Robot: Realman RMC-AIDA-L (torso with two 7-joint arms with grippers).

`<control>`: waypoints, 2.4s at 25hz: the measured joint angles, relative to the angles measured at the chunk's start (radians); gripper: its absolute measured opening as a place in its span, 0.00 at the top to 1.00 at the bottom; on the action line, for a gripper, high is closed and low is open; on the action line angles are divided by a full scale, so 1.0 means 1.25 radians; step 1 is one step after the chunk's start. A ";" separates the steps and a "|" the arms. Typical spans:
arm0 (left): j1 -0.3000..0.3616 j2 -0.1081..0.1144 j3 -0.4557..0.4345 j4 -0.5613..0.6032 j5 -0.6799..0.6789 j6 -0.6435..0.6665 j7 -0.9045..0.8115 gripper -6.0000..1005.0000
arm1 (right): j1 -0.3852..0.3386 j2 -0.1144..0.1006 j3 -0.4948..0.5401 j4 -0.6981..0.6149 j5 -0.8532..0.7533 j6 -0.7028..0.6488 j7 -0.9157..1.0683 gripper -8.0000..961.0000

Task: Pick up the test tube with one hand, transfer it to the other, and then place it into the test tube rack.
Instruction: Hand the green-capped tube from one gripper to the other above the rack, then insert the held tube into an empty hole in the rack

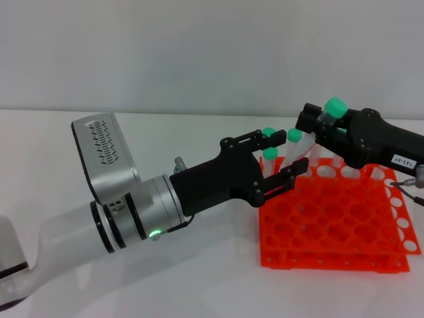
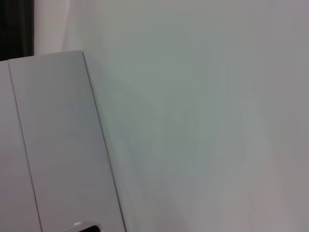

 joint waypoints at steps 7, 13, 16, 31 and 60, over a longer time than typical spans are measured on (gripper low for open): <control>-0.004 0.000 0.003 0.000 -0.001 -0.005 0.000 0.37 | 0.004 0.006 0.000 0.000 0.003 -0.003 -0.011 0.78; -0.002 -0.001 0.004 -0.001 -0.001 -0.026 0.001 0.36 | 0.006 0.008 0.000 -0.003 0.006 -0.003 -0.018 0.78; 0.003 -0.002 0.003 -0.001 -0.001 -0.035 0.002 0.36 | 0.006 0.008 0.000 -0.010 0.008 -0.003 -0.019 0.77; 0.068 -0.002 -0.002 -0.020 -0.026 -0.034 0.033 0.12 | 0.007 0.011 0.020 -0.032 0.009 0.025 -0.029 0.77; 0.359 0.008 -0.001 -0.021 -0.448 0.029 0.238 0.12 | 0.055 0.015 -0.102 -0.061 -0.059 0.313 -0.023 0.75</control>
